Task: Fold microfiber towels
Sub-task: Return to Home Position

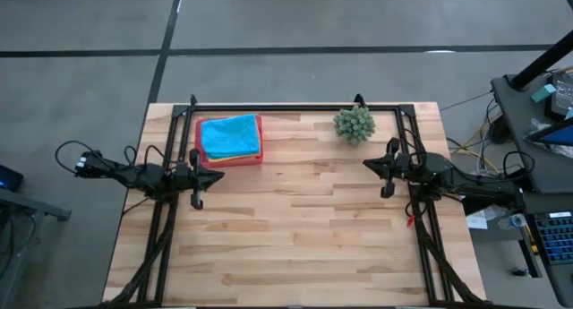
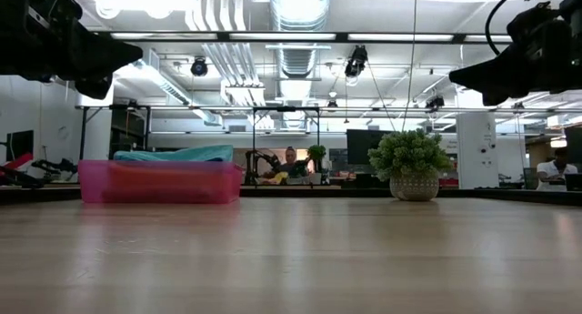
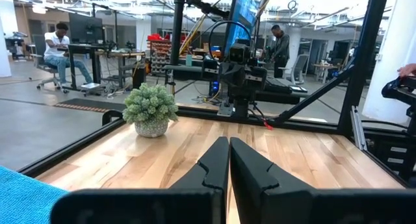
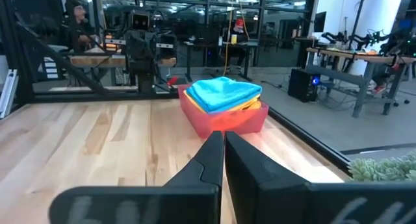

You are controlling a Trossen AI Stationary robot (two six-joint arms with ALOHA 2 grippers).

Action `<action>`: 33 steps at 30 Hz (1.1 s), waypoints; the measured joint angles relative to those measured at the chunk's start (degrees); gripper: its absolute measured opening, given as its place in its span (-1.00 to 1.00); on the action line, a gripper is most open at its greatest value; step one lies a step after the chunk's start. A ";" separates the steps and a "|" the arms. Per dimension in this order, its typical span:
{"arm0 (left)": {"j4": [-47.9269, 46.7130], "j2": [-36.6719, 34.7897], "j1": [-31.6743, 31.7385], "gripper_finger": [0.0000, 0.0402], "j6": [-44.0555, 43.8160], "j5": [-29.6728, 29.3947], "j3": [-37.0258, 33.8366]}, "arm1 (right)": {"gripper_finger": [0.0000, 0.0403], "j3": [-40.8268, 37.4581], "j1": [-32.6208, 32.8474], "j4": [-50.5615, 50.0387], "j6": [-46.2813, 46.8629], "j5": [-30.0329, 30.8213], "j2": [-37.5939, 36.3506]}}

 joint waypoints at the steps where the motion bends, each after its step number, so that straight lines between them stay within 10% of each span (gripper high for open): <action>1: 0.00 -0.02 0.00 -1.00 0.00 0.00 0.00 | -0.96 0.00 0.00 0.01 -0.02 0.00 0.28; 33: 0.00 0.29 0.02 -1.00 -0.02 0.00 0.00 | -0.96 0.00 0.01 0.34 0.07 0.00 1.11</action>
